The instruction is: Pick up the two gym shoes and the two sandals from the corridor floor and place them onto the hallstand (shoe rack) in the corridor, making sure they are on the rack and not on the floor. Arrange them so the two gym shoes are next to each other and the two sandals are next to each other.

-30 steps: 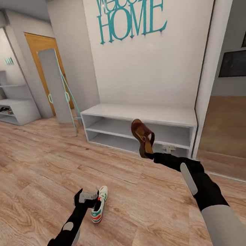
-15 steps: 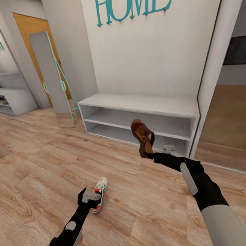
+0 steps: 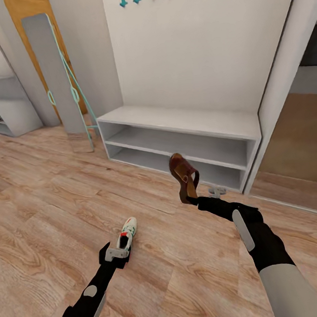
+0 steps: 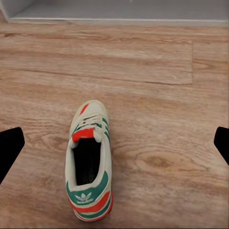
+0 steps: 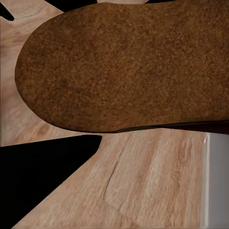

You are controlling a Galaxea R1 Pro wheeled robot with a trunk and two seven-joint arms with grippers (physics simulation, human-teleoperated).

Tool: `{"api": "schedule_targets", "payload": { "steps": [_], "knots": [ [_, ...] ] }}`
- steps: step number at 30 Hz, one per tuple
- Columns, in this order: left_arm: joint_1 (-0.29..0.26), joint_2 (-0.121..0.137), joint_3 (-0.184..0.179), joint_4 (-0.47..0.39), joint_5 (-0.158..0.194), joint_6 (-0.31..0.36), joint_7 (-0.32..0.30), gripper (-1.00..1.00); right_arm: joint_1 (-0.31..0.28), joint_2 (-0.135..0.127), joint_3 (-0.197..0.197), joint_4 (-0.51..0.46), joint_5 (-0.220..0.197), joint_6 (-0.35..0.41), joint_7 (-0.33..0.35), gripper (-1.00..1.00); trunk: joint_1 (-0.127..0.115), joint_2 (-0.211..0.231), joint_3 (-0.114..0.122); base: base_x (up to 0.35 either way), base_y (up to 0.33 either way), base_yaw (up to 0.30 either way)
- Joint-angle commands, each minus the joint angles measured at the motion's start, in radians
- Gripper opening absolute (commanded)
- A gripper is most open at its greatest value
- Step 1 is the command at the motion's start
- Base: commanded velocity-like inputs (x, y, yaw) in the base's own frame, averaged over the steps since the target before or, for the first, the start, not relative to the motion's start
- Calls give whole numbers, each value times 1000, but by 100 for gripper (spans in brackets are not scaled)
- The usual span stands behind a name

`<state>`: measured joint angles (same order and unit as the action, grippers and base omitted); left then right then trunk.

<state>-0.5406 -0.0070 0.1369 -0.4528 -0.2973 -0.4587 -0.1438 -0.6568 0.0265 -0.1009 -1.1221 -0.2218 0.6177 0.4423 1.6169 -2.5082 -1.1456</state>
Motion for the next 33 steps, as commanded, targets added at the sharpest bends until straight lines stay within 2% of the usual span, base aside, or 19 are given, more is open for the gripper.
{"api": "schedule_targets", "payload": {
  "steps": [1,10,15,16,22,30,33],
  "knots": [
    [-1,-1,9,0,-2,-4,-8,100,0,1,-3,-1,-10,10,1,-100,0,-1,-6,0,0,0],
    [-1,-2,10,-17,3,-10,-8,100,-1,1,-2,-1,-10,10,1,-100,4,-3,-56,0,0,0],
    [-2,-2,10,-50,3,-35,-8,100,-1,2,-2,-1,-11,10,1,-100,6,-4,-84,0,0,0],
    [-2,-1,10,-53,3,-59,-8,100,-1,3,-2,-1,-11,10,1,-100,7,-4,-89,0,0,0],
    [-2,-1,10,-52,4,-74,-8,100,0,3,-2,-1,-10,10,1,-100,10,-6,-122,0,0,33],
    [-2,-2,10,-52,5,-76,-8,100,-1,3,-2,-1,-10,10,1,-100,10,-6,-126,0,0,36],
    [-2,-2,10,-52,6,-76,-8,100,-1,3,-2,-1,-10,10,1,-100,11,-6,-141,0,0,132]
  ]
}}
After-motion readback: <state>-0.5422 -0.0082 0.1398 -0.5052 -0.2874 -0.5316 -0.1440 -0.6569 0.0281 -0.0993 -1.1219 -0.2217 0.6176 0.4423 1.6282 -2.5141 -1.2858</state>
